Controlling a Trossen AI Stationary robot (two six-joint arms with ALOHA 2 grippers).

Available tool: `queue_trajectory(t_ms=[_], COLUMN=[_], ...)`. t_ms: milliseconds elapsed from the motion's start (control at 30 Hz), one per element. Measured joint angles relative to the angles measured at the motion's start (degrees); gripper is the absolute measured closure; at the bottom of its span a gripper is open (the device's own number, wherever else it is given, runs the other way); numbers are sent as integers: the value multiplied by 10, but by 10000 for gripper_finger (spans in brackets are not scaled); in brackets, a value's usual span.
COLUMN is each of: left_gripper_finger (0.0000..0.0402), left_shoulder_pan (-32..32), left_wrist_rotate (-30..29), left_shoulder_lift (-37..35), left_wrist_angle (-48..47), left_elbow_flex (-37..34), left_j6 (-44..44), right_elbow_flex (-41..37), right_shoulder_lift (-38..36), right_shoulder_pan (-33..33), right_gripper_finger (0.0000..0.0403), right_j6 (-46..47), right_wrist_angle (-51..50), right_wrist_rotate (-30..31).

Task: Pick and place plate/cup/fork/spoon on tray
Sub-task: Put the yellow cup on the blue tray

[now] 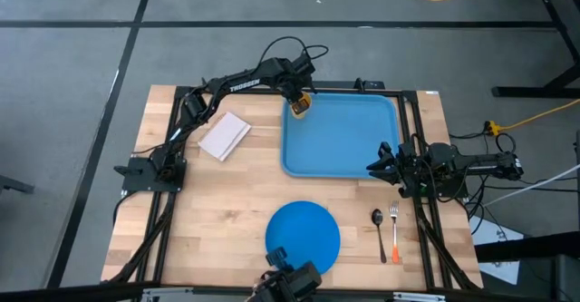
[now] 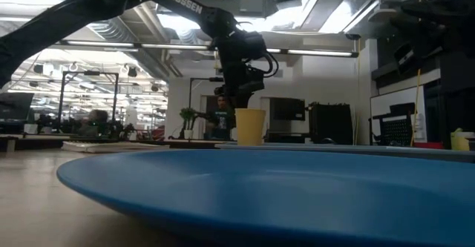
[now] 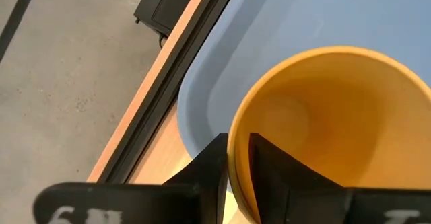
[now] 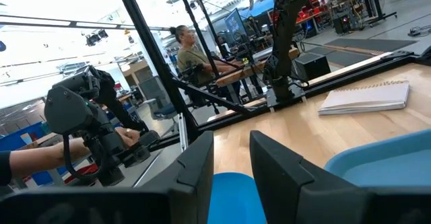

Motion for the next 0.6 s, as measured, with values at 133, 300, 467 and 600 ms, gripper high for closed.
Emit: queue_trajectory(t_ms=[133,300,467,600], left_gripper_finger=[350,350,350,347], left_shoulder_pan=[-2,-9,-14,-17], left_wrist_rotate=[-5,-38,-48,-48], left_shoulder_lift=[0,0,0,0], left_wrist_angle=[0,0,-1,-1], left_elbow_flex=[0,0,0,0], left_j6=[0,1,0,0], right_elbow_flex=[0,0,0,0], right_shoulder_lift=[0,0,0,0], right_shoulder_pan=[0,0,0,0], right_gripper_finger=[301,301,301,301], right_j6=[0,-1,-1,-2], right_wrist_angle=[0,0,0,0], right_wrist_rotate=[0,0,0,0])
